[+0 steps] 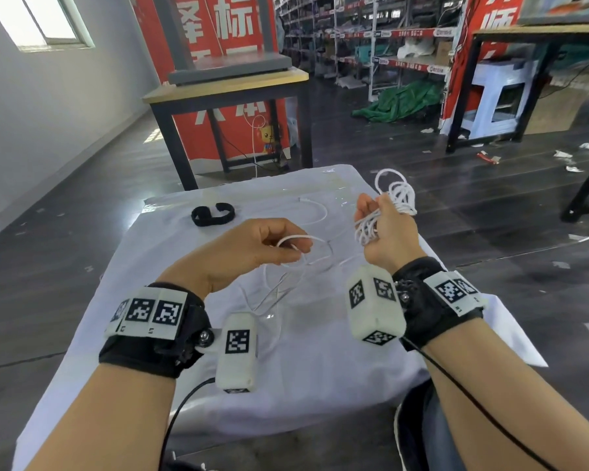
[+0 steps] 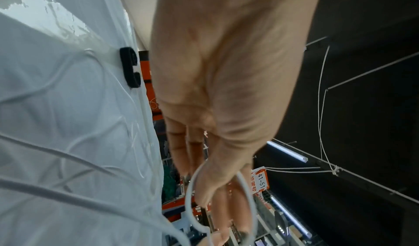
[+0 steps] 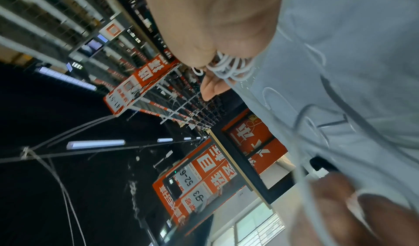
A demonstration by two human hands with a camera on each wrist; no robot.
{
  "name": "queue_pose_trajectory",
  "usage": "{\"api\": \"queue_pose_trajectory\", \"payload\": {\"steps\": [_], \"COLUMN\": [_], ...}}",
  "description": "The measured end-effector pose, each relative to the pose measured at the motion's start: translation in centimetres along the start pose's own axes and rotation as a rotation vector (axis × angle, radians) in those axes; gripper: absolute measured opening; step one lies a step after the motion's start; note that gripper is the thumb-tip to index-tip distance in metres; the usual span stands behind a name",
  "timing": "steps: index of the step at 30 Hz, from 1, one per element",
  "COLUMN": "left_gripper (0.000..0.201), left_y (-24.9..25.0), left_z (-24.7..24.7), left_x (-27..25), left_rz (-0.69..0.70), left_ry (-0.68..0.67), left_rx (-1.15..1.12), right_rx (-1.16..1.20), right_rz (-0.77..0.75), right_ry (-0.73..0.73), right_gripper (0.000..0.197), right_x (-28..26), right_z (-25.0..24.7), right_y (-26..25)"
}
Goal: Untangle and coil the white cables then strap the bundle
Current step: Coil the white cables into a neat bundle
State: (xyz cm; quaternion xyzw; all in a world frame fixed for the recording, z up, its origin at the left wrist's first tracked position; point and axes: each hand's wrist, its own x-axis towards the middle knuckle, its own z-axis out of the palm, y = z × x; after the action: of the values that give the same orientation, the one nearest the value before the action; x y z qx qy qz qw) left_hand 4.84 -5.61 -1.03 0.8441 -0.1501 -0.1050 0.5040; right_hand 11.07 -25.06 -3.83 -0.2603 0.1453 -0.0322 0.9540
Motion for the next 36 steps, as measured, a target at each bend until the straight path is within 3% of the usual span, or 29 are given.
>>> {"api": "queue_pose_trajectory", "payload": {"steps": [2, 4, 8, 12, 14, 17, 20, 22, 26, 28, 32, 34, 36], "left_gripper": [0.023, 0.041, 0.064, 0.047, 0.036, 0.05, 0.072, 0.068, 0.032, 0.031, 0.028, 0.032, 0.039], "left_y": [0.3, 0.3, -1.2, -1.7, -2.1, -3.6, -4.3, -4.5, -4.3, -3.4, -0.9, -0.5, -0.7], "left_z": [0.1, 0.1, -0.7, -0.6, -1.0, -2.0, -2.7, -2.8, -2.7, -2.4, -1.5, -0.4, 1.0], "left_x": [-0.4, -0.7, 0.0, 0.7, 0.9, 0.5, 0.2, 0.4, 0.8, 0.6, 0.7, 1.3, 1.9], "left_rz": [0.084, 0.108, 0.052, -0.217, -0.269, -0.206, -0.13, -0.148, -0.209, -0.118, 0.053, 0.08, 0.072], "left_ry": [-0.019, -0.042, -0.004, 0.201, 0.32, 0.459, 0.618, 0.557, 0.161, 0.175, 0.431, 0.373, 0.215], "left_rx": [0.036, 0.085, 0.65, 0.836, 0.889, 1.041, 0.998, 0.963, 0.633, 0.512, 0.548, 0.544, 0.591], "right_rx": [0.119, 0.189, 0.265, 0.238, 0.207, 0.176, 0.132, 0.09, -0.01, -0.029, -0.051, -0.051, -0.053], "right_rz": [0.049, 0.071, 0.008, -0.073, -0.115, -0.202, -0.219, -0.193, -0.149, -0.15, -0.128, -0.079, -0.026], "right_ry": [0.003, 0.014, 0.075, 0.126, 0.145, 0.166, 0.17, 0.162, 0.114, 0.081, 0.023, -0.003, -0.026], "right_gripper": [0.026, 0.031, 0.035, 0.032, 0.03, 0.028, 0.017, 0.01, 0.009, 0.01, 0.013, 0.022, 0.027], "right_x": [0.2, 0.2, 0.2, 1.0, 1.2, 1.3, 1.2, 1.0, 0.4, 0.1, -0.4, -0.7, -1.0], "right_z": [-0.4, -0.6, -0.7, -1.0, -1.0, -0.8, -0.8, -0.7, -0.5, -0.3, 0.2, 0.4, 0.5], "right_y": [-0.7, -1.3, -1.7, -0.8, -0.6, -0.7, -0.8, -0.7, 0.1, 0.6, 1.2, 1.6, 2.0]}}
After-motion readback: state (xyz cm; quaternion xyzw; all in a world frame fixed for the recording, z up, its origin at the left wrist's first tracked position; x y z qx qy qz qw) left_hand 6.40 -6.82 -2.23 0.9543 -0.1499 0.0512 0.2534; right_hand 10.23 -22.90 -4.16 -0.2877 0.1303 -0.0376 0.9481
